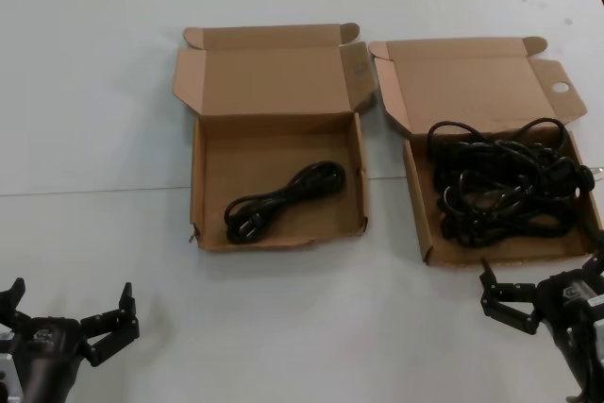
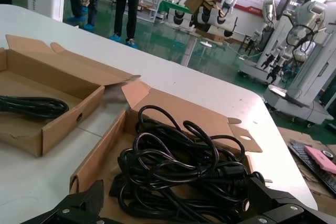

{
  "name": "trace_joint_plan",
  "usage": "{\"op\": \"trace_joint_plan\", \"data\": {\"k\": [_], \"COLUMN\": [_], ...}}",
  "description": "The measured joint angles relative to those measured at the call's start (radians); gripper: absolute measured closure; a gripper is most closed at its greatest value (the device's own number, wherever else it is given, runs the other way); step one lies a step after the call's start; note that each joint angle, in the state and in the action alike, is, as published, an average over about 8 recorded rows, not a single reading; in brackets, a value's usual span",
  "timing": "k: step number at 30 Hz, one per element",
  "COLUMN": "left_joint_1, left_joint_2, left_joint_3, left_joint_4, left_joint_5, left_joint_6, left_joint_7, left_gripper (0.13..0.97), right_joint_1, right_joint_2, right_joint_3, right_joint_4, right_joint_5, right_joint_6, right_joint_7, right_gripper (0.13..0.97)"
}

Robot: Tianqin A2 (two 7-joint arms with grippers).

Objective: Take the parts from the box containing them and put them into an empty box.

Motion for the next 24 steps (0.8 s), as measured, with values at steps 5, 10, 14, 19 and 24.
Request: {"op": "trace_joint_plan", "data": {"k": [5,10,14,19,24], "left_joint_1": [0.0,0.0,0.0,0.0,0.0], "left_joint_2": [0.0,0.0,0.0,0.0,0.0], "left_joint_3": [0.0,0.0,0.0,0.0,0.0], "left_joint_4": [0.0,0.0,0.0,0.0,0.0], "left_joint_5": [0.0,0.0,0.0,0.0,0.0], "left_joint_6": [0.0,0.0,0.0,0.0,0.0], "left_joint_7": [0.0,0.0,0.0,0.0,0.0], "left_gripper": [0.132,0.132,0.132,0.132,0.132], "right_joint_1": [0.0,0.0,0.0,0.0,0.0], "right_joint_2": [0.0,0.0,0.0,0.0,0.0], "right_joint_3": [0.0,0.0,0.0,0.0,0.0], "right_joint_4": [0.0,0.0,0.0,0.0,0.0], "right_joint_5": [0.0,0.0,0.0,0.0,0.0], "right_joint_6": [0.0,0.0,0.0,0.0,0.0], "right_joint_7": [0.0,0.0,0.0,0.0,0.0], "right_gripper": [0.129,0.129,0.129,0.129,0.129]}}
